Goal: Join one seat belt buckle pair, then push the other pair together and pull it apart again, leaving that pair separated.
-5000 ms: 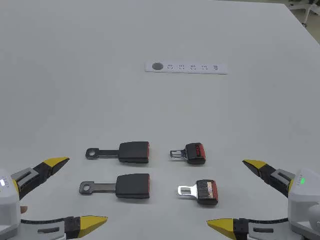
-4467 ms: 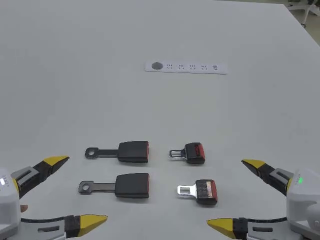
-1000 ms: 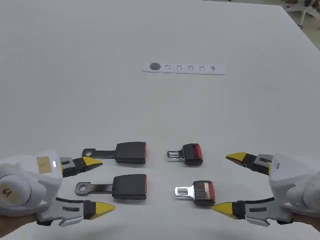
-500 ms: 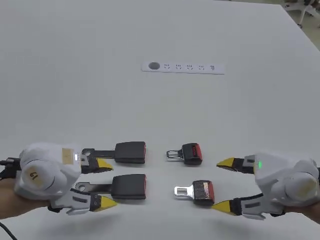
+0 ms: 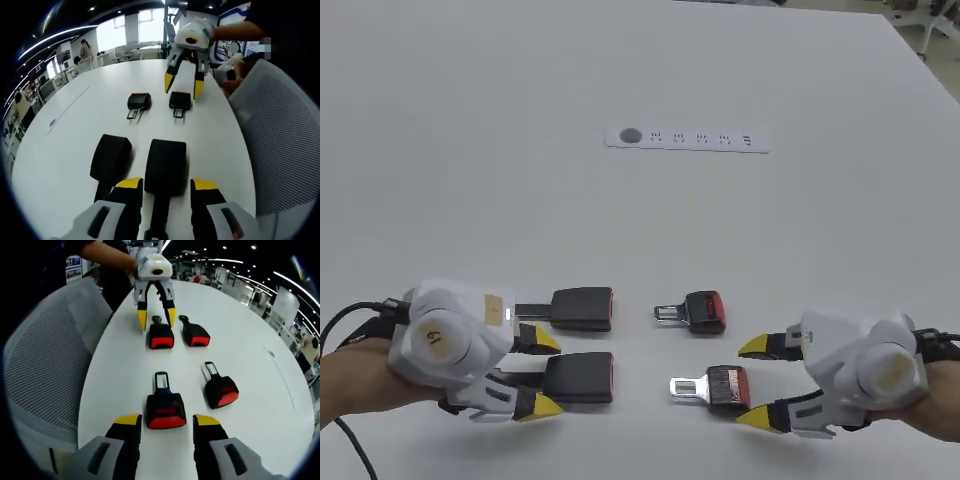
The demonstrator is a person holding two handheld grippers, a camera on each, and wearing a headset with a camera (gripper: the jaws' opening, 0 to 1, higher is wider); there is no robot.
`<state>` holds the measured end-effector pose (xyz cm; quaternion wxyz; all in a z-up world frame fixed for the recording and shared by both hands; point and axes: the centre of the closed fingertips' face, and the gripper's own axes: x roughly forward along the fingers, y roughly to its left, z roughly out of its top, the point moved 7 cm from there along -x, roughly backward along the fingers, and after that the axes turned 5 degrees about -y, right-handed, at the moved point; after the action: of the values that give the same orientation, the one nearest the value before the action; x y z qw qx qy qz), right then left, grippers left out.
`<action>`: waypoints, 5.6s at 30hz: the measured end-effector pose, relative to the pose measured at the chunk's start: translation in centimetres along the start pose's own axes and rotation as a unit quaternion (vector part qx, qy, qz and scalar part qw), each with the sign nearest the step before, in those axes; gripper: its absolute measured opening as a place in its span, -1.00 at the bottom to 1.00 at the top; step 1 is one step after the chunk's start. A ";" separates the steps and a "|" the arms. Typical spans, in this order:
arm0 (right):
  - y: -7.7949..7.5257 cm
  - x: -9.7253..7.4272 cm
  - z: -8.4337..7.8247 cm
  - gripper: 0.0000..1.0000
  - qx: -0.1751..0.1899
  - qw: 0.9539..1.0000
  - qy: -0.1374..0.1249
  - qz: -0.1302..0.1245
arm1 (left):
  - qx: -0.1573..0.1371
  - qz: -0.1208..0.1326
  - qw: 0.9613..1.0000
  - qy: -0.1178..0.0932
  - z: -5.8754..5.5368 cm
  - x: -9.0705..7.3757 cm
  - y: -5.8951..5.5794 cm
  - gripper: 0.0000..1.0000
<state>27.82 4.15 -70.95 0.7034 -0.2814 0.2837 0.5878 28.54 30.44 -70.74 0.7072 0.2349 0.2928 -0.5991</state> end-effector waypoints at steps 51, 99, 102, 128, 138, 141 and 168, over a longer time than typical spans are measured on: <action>-0.5 2.2 0.4 -0.39 -0.018 1.000 0.012 0.013 | 0.029 -0.047 0.997 0.051 -0.9 1.0 0.9 -0.37; 0.0 6.3 4.6 -0.38 -0.016 0.999 -0.015 0.036 | 0.015 -0.042 0.998 0.055 -0.7 1.0 0.8 -0.37; 0.1 6.5 4.8 -0.38 -0.015 0.999 -0.017 0.036 | 0.014 -0.042 0.998 0.055 -0.6 1.0 0.7 -0.37; 0.2 7.0 4.9 -0.41 -0.020 0.999 -0.020 0.030 | 0.014 -0.042 0.998 0.053 -0.8 1.0 0.8 -0.38; 0.4 7.2 5.2 -0.42 -0.006 0.999 -0.028 0.026 | 0.011 -0.040 0.998 0.052 -0.7 1.0 0.7 -0.38; 0.4 7.2 5.3 -0.42 -0.004 0.999 -0.028 0.026 | 0.012 -0.041 0.998 0.052 -0.8 1.0 0.8 -0.38; 1.7 8.1 7.5 -0.42 -0.003 0.999 -0.034 0.022 | -0.005 -0.030 0.998 0.051 -1.1 1.3 1.0 -0.39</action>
<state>27.89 15.25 -71.89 0.6988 -0.2568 0.2640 0.6132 29.50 30.38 -72.44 0.6744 0.2527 0.3384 -0.6057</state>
